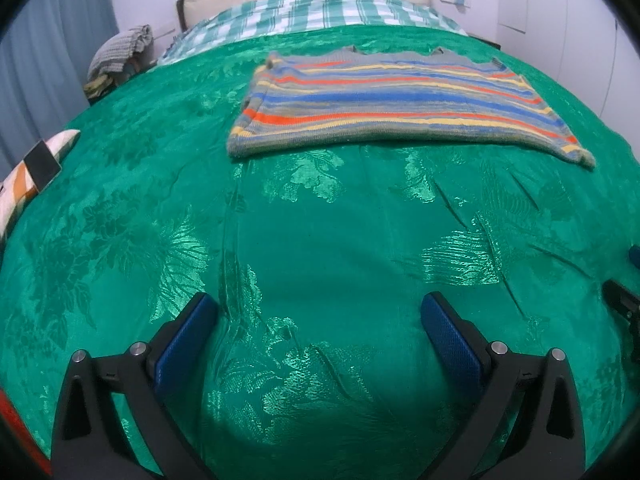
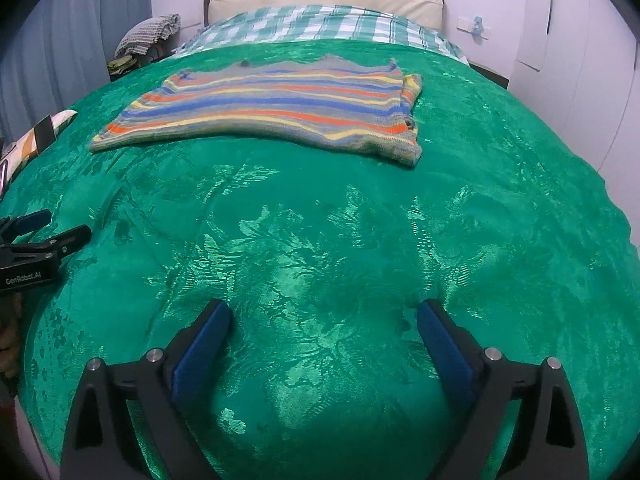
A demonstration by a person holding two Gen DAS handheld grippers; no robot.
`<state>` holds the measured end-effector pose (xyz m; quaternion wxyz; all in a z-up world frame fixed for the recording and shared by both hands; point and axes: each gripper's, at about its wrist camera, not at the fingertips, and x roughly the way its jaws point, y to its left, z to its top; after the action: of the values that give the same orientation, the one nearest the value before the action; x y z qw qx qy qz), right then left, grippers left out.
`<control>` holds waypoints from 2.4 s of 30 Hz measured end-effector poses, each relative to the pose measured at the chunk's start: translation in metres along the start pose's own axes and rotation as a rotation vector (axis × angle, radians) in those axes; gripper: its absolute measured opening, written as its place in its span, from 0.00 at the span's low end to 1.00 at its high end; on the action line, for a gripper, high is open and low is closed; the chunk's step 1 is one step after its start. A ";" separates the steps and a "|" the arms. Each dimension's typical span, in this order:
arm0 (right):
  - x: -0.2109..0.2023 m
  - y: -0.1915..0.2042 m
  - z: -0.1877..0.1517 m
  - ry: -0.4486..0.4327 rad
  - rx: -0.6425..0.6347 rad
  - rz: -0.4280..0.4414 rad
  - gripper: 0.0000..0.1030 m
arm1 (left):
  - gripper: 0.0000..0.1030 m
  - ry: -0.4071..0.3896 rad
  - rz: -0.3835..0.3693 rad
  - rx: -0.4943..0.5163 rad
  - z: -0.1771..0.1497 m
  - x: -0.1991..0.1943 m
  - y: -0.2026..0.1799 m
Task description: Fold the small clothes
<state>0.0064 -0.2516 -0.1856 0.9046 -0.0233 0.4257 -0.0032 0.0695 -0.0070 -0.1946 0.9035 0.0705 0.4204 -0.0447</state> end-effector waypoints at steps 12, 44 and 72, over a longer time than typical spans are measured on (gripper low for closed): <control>0.005 0.000 0.003 0.023 -0.001 -0.010 0.93 | 0.99 -0.001 0.001 -0.001 0.000 0.000 0.000; 0.010 0.006 0.008 0.068 -0.011 -0.081 0.98 | 0.99 -0.005 0.003 0.000 -0.001 -0.001 -0.001; 0.007 0.017 0.006 0.097 -0.019 -0.151 0.99 | 0.99 -0.006 0.004 -0.002 -0.001 -0.001 -0.002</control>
<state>0.0154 -0.2348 -0.1884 0.8799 -0.0635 0.4659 -0.0684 0.0679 -0.0090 -0.1949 0.9050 0.0704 0.4174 -0.0425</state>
